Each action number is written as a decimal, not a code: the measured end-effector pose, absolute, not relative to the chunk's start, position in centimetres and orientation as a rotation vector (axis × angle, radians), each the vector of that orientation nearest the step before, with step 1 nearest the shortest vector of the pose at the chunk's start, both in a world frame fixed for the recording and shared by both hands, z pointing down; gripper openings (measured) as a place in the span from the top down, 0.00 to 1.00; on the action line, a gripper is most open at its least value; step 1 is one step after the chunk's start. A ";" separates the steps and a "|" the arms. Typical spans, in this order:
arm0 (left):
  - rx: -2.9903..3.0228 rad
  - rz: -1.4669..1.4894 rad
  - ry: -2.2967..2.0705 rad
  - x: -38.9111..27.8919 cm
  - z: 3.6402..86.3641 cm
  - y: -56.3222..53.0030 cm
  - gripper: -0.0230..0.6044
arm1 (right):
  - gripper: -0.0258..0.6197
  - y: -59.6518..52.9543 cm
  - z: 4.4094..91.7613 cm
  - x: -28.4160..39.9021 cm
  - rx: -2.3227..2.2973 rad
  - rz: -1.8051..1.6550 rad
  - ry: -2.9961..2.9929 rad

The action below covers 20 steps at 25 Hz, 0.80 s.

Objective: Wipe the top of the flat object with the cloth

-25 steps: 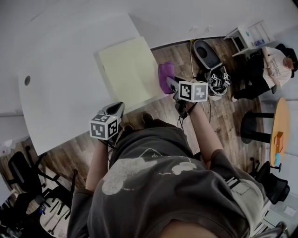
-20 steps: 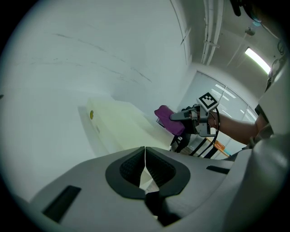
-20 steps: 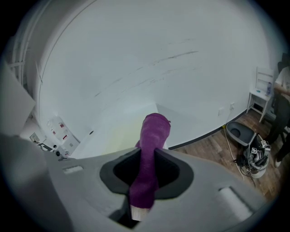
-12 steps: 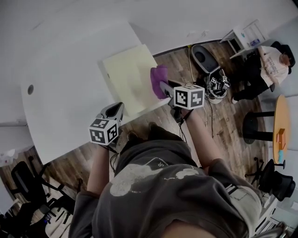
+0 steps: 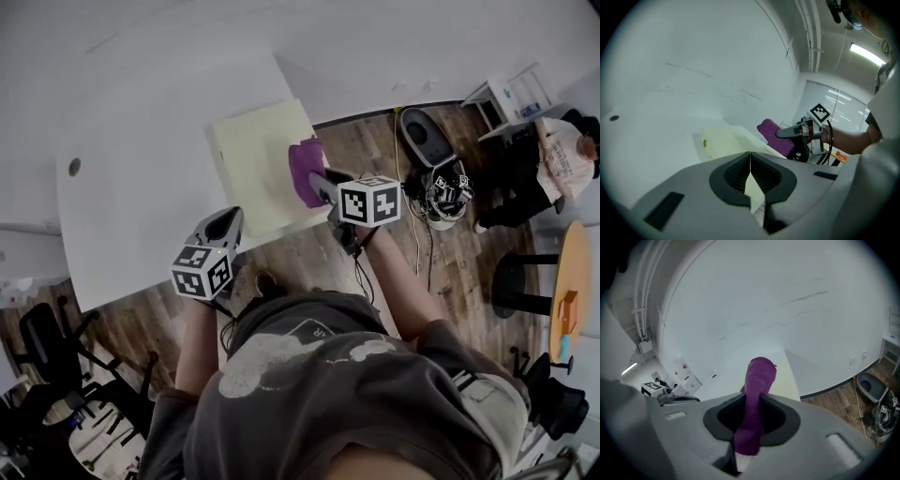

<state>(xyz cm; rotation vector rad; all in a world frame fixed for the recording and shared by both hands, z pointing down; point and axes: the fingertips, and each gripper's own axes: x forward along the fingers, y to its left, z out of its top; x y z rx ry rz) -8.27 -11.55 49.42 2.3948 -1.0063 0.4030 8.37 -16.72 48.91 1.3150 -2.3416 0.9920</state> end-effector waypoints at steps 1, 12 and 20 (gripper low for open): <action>2.396 0.402 -1.020 -8.0 49.2 -11.3 0.96 | 0.84 -16.5 48.8 8.5 1.298 0.989 -2.352; 2.392 0.361 -1.199 -5.0 46.5 -7.1 0.96 | 0.84 -11.6 47.3 9.8 1.163 0.988 -2.463; 2.360 0.328 -1.299 -3.3 45.5 -1.6 0.96 | 0.84 -6.0 46.7 11.9 1.085 0.972 -2.515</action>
